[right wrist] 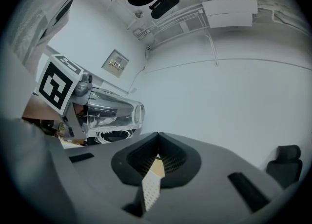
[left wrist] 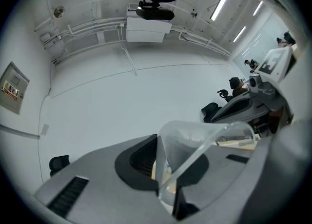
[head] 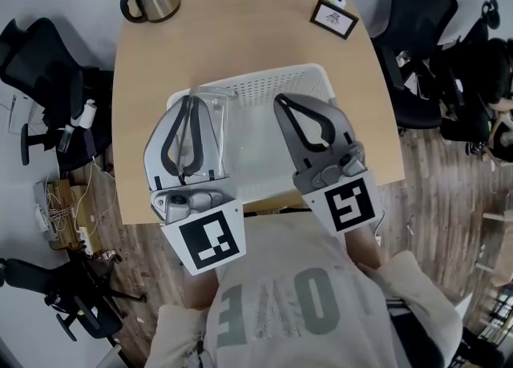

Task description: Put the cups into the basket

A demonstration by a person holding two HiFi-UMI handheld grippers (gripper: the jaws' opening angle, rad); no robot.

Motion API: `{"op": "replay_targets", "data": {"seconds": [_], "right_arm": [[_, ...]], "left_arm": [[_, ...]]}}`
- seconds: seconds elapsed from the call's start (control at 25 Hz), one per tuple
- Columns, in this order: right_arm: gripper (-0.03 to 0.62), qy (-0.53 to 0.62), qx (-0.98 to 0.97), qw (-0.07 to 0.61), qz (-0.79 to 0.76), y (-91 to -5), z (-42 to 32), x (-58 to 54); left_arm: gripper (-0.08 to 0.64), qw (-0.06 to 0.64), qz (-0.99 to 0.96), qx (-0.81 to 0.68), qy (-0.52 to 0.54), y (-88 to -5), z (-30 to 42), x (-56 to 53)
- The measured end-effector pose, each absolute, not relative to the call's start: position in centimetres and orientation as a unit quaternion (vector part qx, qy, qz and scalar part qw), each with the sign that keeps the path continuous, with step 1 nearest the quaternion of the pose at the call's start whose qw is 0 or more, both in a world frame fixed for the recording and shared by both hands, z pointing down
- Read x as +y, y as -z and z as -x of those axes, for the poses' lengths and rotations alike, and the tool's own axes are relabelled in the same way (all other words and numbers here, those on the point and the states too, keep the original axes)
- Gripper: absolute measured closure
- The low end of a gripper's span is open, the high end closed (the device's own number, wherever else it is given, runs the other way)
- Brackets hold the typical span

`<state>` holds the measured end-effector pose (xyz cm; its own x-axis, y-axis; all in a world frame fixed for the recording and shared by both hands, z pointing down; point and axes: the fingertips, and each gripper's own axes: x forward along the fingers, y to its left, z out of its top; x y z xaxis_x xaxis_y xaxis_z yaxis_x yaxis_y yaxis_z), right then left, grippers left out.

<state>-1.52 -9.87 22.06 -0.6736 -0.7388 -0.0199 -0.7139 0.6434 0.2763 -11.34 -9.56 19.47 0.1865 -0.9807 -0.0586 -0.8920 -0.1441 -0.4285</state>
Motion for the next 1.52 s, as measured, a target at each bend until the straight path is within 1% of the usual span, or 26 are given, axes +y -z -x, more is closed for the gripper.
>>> {"op": "replay_targets", "data": {"seconds": [0.16, 0.32, 0.56, 0.72, 0.88, 1.0, 1.08, 1.24, 1.4, 1.52], "right_arm": [[0.594, 0.122, -0.907, 0.050, -0.400, -22.3, 1.7, -11.0], [0.594, 0.112, -0.908, 0.045, -0.400, -22.8, 1.8, -11.6], [0.594, 0.095, -0.907, 0.043, -0.408, -24.1, 1.1, -12.2], [0.594, 0.082, -0.902, 0.042, -0.422, -24.8, -0.4, -12.4], [0.594, 0.080, -0.897, 0.034, -0.433, -24.7, -1.4, -12.7], [0.594, 0.080, -0.896, 0.040, -0.436, -25.0, -1.6, -12.8], [0.594, 0.078, -0.896, 0.048, -0.436, -25.4, -1.8, -12.9], [0.594, 0.070, -0.898, 0.052, -0.432, -25.9, -1.9, -13.3], [0.594, 0.068, -0.900, 0.057, -0.427, -26.4, -1.5, -13.5], [0.594, 0.065, -0.900, 0.062, -0.426, -26.8, -1.3, -13.8]], "left_arm": [[0.523, 0.135, 0.775, 0.594, 0.166, -21.3, 10.2, -11.2], [0.523, 0.080, 0.803, 0.549, 0.216, -25.2, 8.8, -12.5], [0.523, -0.009, 0.830, 0.459, 0.318, -32.6, 7.3, -14.2], [0.523, -0.087, 0.828, 0.390, 0.394, -38.6, 6.1, -14.5], [0.523, -0.161, 0.800, 0.300, 0.493, -45.1, 5.4, -13.9], [0.523, -0.185, 0.770, 0.253, 0.556, -49.3, 5.1, -13.1], [0.523, -0.199, 0.756, 0.231, 0.579, -51.2, 4.9, -12.4], [0.523, -0.252, 0.733, 0.178, 0.606, -54.2, 4.1, -10.9], [0.523, -0.271, 0.701, 0.161, 0.639, -56.8, 4.8, -10.1], [0.523, -0.294, 0.696, 0.160, 0.635, -57.7, 4.9, -9.9]]}}
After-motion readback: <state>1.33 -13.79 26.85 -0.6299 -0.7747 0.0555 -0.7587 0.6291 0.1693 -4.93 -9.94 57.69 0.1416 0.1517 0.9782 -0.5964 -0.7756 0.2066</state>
